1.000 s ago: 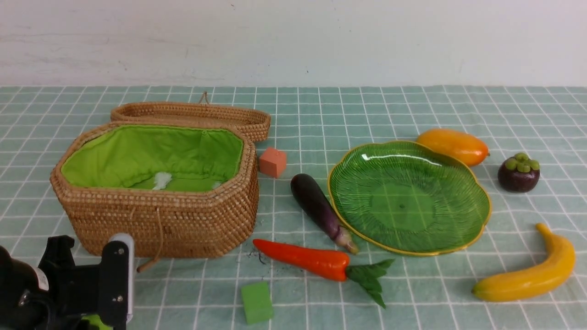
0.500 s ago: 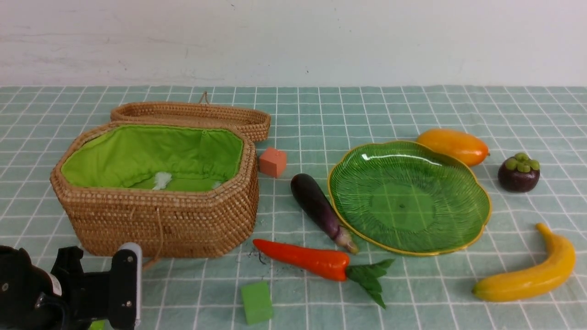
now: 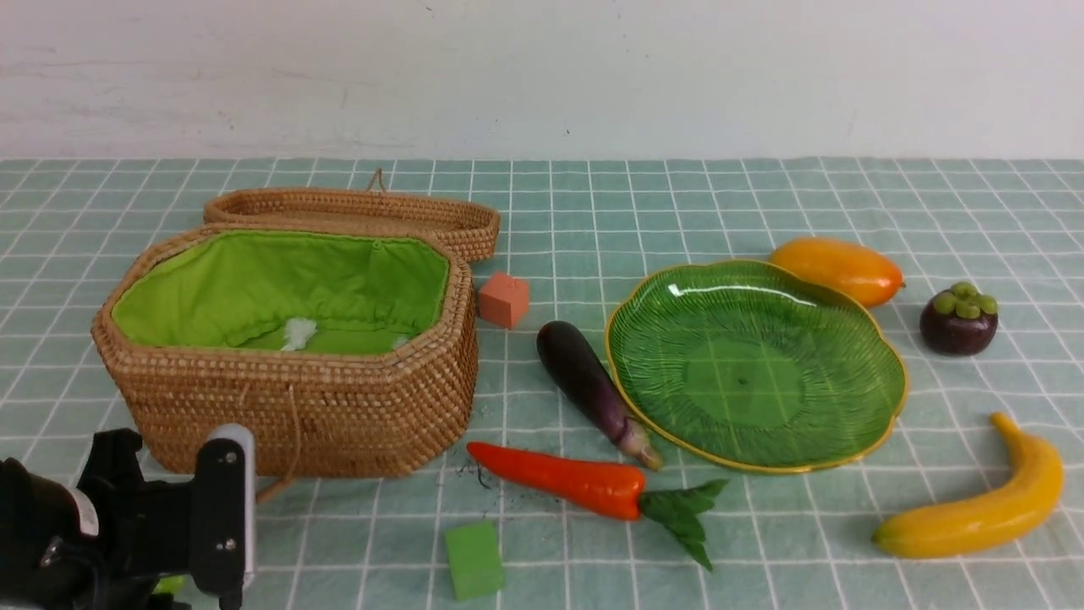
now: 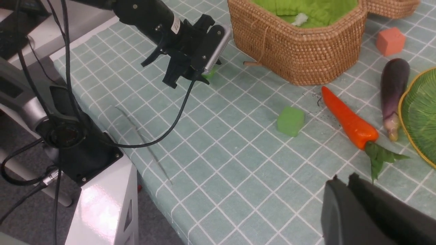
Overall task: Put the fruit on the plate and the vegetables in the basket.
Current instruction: Take a chayote with your left arm and place it on the basket on the left.
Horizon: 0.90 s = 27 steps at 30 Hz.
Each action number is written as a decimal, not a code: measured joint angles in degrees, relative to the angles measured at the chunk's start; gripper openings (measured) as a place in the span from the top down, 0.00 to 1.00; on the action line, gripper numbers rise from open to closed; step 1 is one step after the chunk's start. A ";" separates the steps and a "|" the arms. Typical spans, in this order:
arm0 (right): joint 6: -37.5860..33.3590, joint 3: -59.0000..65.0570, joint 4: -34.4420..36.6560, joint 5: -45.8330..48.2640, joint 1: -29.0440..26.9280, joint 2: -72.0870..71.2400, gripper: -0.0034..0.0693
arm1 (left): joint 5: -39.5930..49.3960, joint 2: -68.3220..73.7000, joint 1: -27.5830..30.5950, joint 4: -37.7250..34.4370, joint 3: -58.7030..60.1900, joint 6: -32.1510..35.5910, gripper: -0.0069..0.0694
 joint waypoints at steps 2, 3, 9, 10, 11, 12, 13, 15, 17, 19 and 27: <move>-0.06 0.00 0.00 -0.70 0.00 0.00 0.91 | 3.26 -3.73 -1.38 1.00 -1.92 -1.72 0.42; -0.11 0.00 0.00 -2.62 0.00 0.00 0.91 | 4.56 -7.02 -2.15 2.53 -4.03 -3.72 0.42; -0.18 0.00 0.00 -12.28 0.00 0.00 0.91 | 3.70 -11.53 -4.83 7.66 -17.45 -10.26 0.42; -0.45 0.00 0.00 -14.75 0.00 0.00 0.91 | 2.54 -11.01 -5.80 7.89 -20.20 -11.57 0.42; -0.84 0.00 0.00 -16.51 0.00 0.00 0.91 | 1.47 -10.18 -6.73 7.95 -22.27 -12.52 0.42; -1.23 0.00 0.00 -18.69 0.00 0.00 0.91 | 0.15 -8.99 -7.76 7.95 -24.08 -13.57 0.42; -1.50 0.00 0.00 -20.78 0.00 0.00 0.91 | -0.94 -7.46 -8.56 7.95 -25.38 -14.15 0.42; -1.70 0.00 0.00 -24.13 0.00 0.00 0.91 | -3.58 -3.77 -10.07 7.95 -28.19 -15.65 0.42; -1.83 0.00 0.63 -25.93 0.00 0.00 0.91 | -5.10 1.44 -10.57 7.95 -30.80 -18.07 0.42; -1.83 0.00 1.18 -26.09 0.00 0.00 0.91 | -5.31 7.08 -10.62 8.18 -33.09 -21.26 0.42; -1.83 0.00 1.68 -21.70 0.00 0.00 0.91 | -2.65 17.53 -10.62 11.30 -36.24 -26.36 0.42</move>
